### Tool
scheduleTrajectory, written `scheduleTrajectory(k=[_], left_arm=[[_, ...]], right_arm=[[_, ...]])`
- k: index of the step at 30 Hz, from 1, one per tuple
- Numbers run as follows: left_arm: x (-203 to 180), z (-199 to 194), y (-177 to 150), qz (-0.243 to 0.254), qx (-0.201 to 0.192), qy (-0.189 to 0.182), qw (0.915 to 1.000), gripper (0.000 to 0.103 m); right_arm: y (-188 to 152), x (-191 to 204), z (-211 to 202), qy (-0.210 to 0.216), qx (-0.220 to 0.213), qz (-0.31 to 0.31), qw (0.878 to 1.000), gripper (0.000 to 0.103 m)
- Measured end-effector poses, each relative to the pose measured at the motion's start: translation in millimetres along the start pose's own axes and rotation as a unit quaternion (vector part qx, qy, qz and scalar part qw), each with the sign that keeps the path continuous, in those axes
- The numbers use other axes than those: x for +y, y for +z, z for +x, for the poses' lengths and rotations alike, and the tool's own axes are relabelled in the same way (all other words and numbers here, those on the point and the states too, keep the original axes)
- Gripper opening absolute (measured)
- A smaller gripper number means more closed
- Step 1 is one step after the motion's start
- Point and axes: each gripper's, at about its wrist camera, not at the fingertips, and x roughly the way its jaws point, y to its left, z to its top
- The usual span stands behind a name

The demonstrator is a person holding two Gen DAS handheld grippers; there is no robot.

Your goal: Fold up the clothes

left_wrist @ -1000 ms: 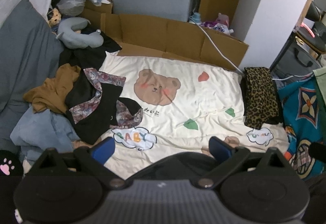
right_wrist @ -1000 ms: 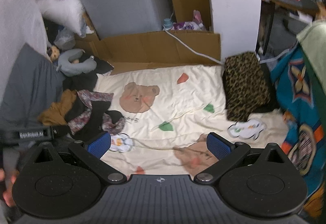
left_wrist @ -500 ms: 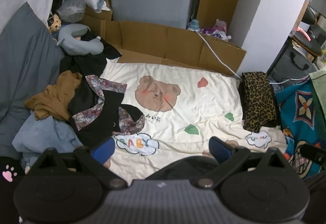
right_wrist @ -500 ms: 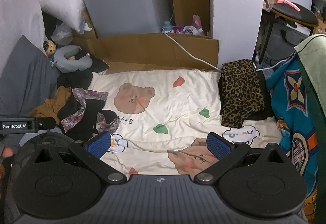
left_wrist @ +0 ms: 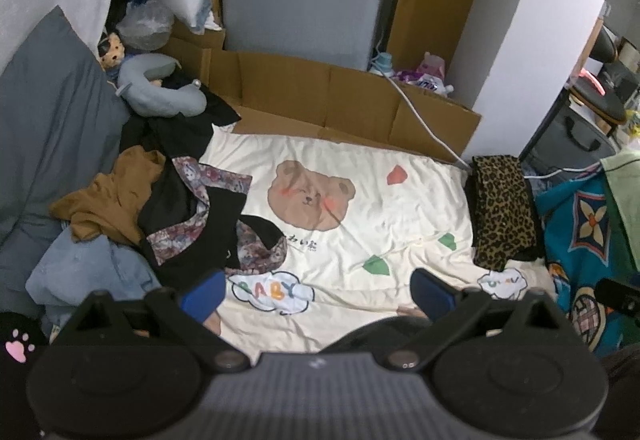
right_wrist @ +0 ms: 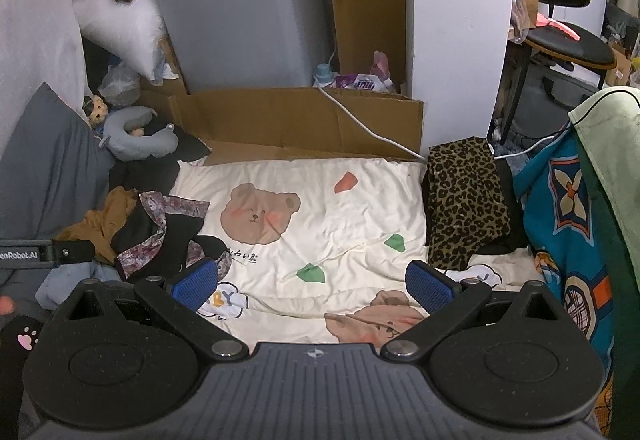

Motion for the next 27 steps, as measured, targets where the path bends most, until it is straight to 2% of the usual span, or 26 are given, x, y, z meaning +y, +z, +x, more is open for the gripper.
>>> scheduleTrajectory(k=[14,27], left_arm=[[27.4,3.3,10.5,-0.018,-0.001,0.012,0.9998,0.100],[36.5,13.7,20.3,-0.021,0.010,0.013,0.9997,0.100]], right_arm=[[-2.1,-4.2,8.9,-0.007,0.003,0.002,1.000,0.103],[7.7,-1.3,23.8,-0.003,0.005,-0.004,1.000,0.103]])
